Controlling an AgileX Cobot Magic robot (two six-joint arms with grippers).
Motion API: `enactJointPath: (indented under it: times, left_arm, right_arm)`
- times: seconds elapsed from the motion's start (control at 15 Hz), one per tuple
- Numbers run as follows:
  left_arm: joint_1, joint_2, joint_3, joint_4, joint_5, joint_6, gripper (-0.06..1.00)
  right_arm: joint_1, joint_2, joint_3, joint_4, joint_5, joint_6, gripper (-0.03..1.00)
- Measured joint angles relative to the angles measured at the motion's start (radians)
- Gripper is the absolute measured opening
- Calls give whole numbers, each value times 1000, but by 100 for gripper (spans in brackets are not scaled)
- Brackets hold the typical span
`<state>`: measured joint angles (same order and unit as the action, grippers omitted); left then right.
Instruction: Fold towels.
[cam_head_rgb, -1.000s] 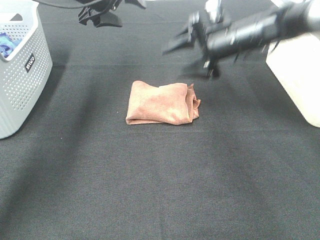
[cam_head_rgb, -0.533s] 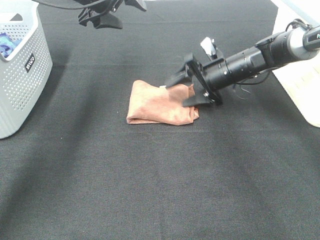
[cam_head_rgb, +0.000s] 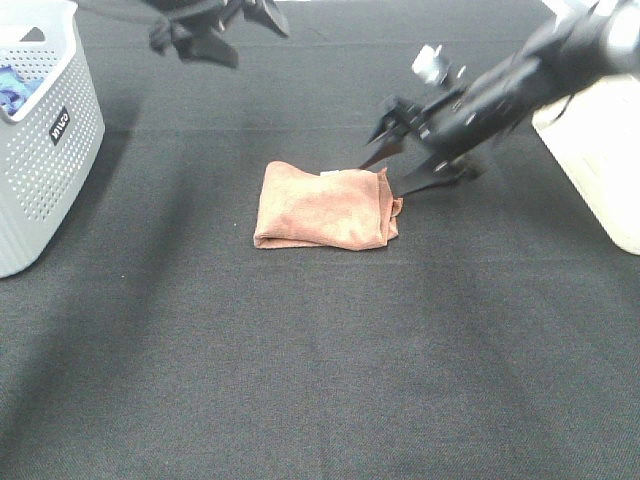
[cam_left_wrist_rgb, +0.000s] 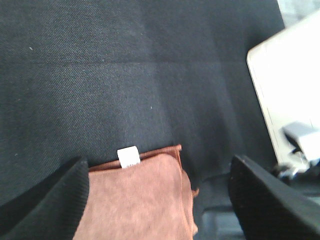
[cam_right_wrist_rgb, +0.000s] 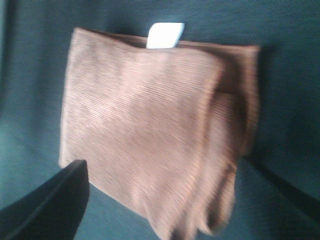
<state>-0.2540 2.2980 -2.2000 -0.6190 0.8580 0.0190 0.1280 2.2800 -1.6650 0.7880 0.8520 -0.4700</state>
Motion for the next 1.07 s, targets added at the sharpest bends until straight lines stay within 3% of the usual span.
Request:
enactJointPath:
  times: [0.2,0.47,0.67,0.8,1.07]
  left_arm:
    - [0,-84,0,100,105,-7,74]
    - [-2,-191,0,274,339,-48,74]
    - [-35,-287,13,506,354,-112,74]
    - [-68,-373,89,619,355,-147,74]
    - [-135,-630,439,643,354,-181,74]
  right_arm:
    - [0,-93,0,-159,46,162,76]
    - [0,-264,0,-221,221,216,76]
    - [0,-371,0,-344,284,289,76]
    - [0,-442,0,-454,340,332,76]
    - [0,-629,39,-608,355,400,76]
